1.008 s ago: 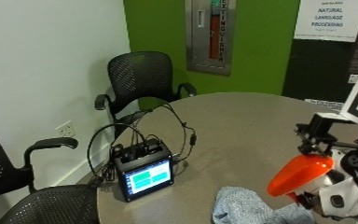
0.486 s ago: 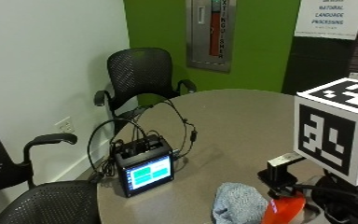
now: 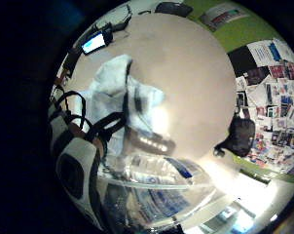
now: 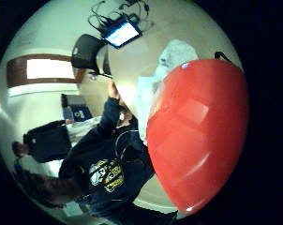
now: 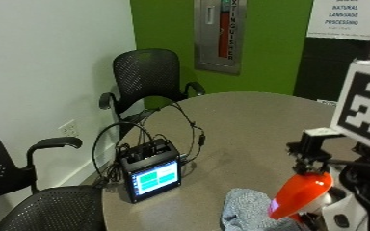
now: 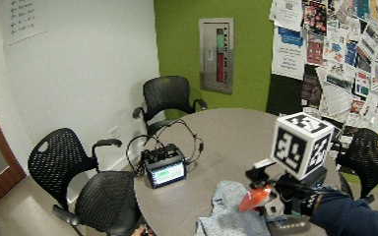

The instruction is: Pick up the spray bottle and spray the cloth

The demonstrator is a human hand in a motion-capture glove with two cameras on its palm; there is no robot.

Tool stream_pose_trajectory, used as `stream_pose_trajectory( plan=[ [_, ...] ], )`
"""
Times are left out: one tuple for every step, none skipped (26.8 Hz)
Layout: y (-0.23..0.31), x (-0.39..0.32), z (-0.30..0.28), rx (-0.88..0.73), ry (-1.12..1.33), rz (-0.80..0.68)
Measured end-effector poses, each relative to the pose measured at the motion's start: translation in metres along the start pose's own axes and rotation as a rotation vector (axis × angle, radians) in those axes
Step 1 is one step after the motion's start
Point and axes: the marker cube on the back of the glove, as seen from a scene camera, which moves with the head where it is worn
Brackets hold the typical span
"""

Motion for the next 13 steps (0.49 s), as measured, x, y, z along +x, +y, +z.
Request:
stream_pose_trajectory(
  plan=[
    [0.0,-0.009,-0.004,-0.028,0.001,-0.027],
    [0.0,-0.014,-0.01,-0.027,-0.028,-0.044],
    [0.001,-0.016,-0.017,-0.012,-0.076,-0.057],
    [0.003,-0.018,-0.024,0.011,-0.139,-0.067],
    [0.006,-0.02,-0.033,0.04,-0.216,-0.072],
    [0.009,-0.023,-0.042,0.074,-0.306,-0.069],
    [0.013,-0.026,-0.051,0.114,-0.403,-0.06],
    [0.016,-0.027,-0.059,0.158,-0.497,-0.051],
    [0.017,-0.028,-0.067,0.201,-0.581,-0.047],
    [0.017,-0.027,-0.073,0.242,-0.648,-0.052],
    [0.014,-0.025,-0.077,0.279,-0.7,-0.064],
    [0.01,-0.023,-0.079,0.313,-0.736,-0.078],
    [0.005,-0.02,-0.081,0.344,-0.763,-0.092]
  ],
)
